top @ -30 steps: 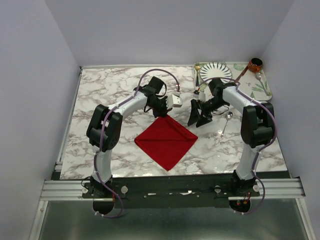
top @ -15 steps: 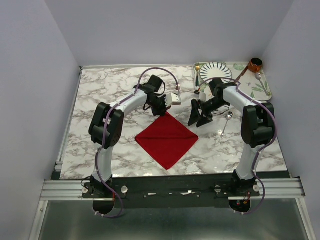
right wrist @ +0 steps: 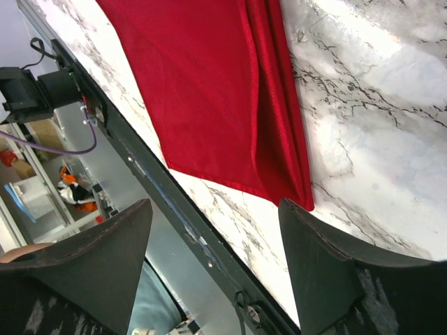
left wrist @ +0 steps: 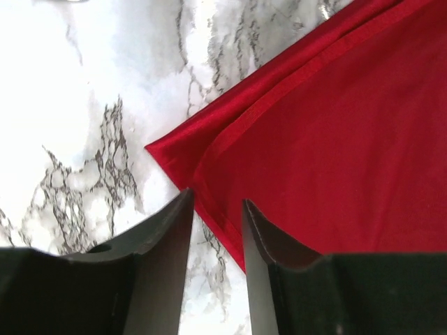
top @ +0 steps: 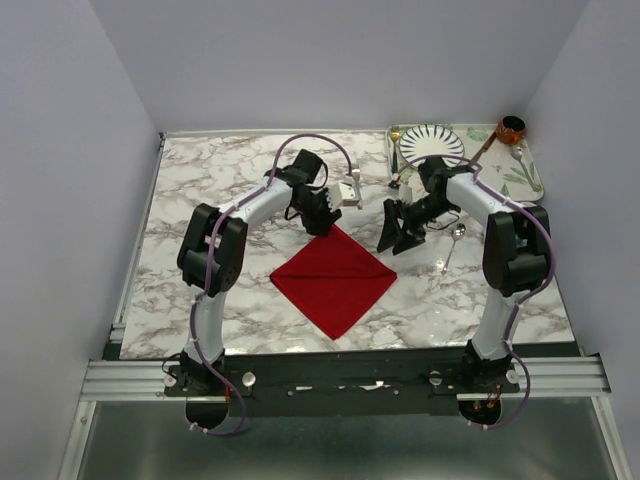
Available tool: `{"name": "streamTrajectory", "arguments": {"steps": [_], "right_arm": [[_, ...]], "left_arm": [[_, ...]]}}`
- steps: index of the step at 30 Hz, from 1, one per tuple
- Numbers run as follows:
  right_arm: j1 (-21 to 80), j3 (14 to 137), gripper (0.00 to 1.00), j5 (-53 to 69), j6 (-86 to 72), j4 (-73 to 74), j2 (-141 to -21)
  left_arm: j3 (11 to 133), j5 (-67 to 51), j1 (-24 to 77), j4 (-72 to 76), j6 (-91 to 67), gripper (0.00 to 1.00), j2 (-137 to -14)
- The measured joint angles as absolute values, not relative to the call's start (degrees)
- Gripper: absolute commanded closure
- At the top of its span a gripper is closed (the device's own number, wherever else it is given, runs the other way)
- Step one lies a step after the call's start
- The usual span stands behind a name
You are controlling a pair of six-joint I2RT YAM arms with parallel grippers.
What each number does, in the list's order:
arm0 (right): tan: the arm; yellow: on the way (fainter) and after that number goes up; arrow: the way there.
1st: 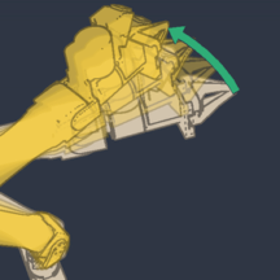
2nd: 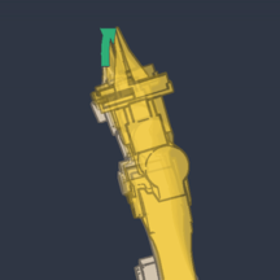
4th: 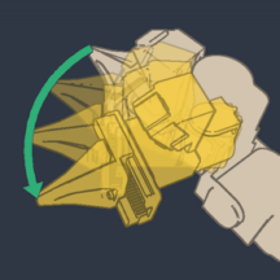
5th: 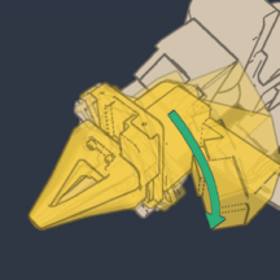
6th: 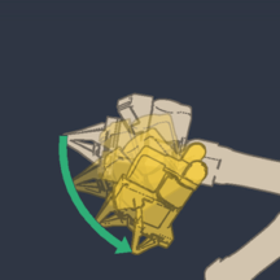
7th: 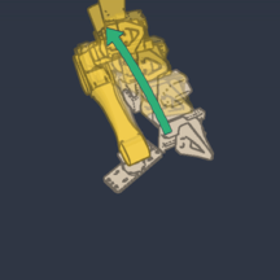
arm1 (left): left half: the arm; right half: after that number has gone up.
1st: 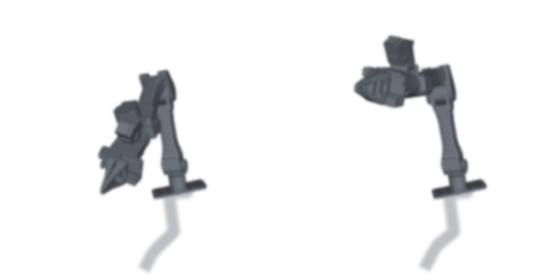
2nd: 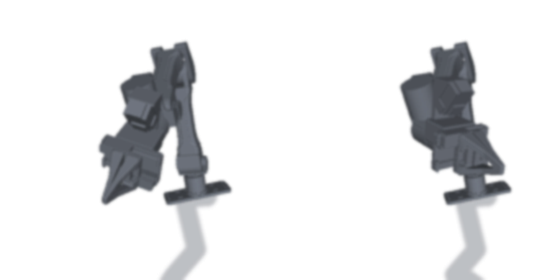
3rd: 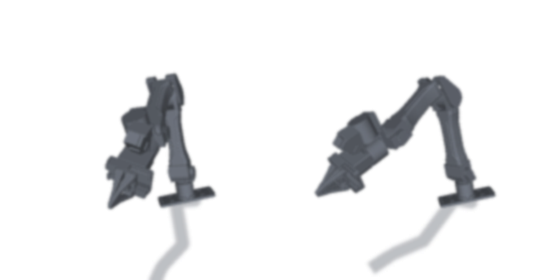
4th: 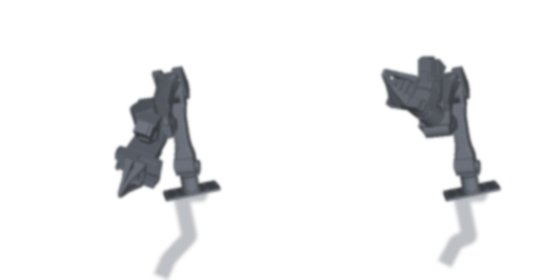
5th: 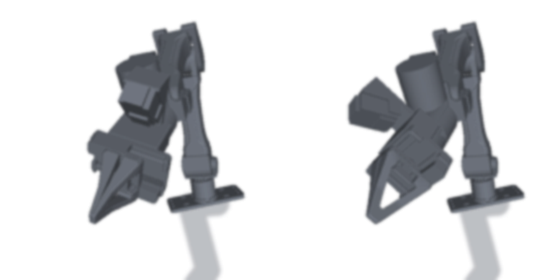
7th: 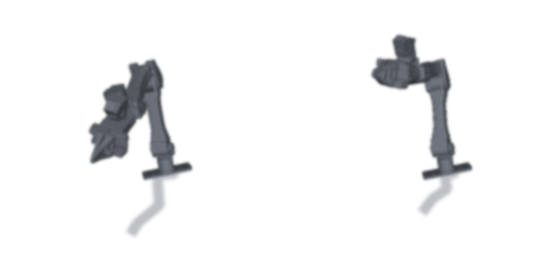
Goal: Fold the napkin into a case and place the utensils inside
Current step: Fold the top corner of the square-folded napkin at the center of the board.
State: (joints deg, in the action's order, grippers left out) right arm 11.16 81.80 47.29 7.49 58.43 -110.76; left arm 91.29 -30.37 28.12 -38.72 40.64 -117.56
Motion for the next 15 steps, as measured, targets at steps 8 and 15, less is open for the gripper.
{"name": "streamTrajectory", "arguments": {"steps": [8, 15], "right_arm": [[11.1, 81.7, 0.33, 48.3, 8.6, 57.9, -107.7], [12.1, 78.1, 0.0, 53.7, 6.5, 51.9, -101.3]], "left_arm": [[88.6, -31.1, 23.1, -37.1, 30.2, 0.4, -109.9], [70.5, -38.9, 17.8, -29.0, 12.6, 0.01, -89.6]]}}
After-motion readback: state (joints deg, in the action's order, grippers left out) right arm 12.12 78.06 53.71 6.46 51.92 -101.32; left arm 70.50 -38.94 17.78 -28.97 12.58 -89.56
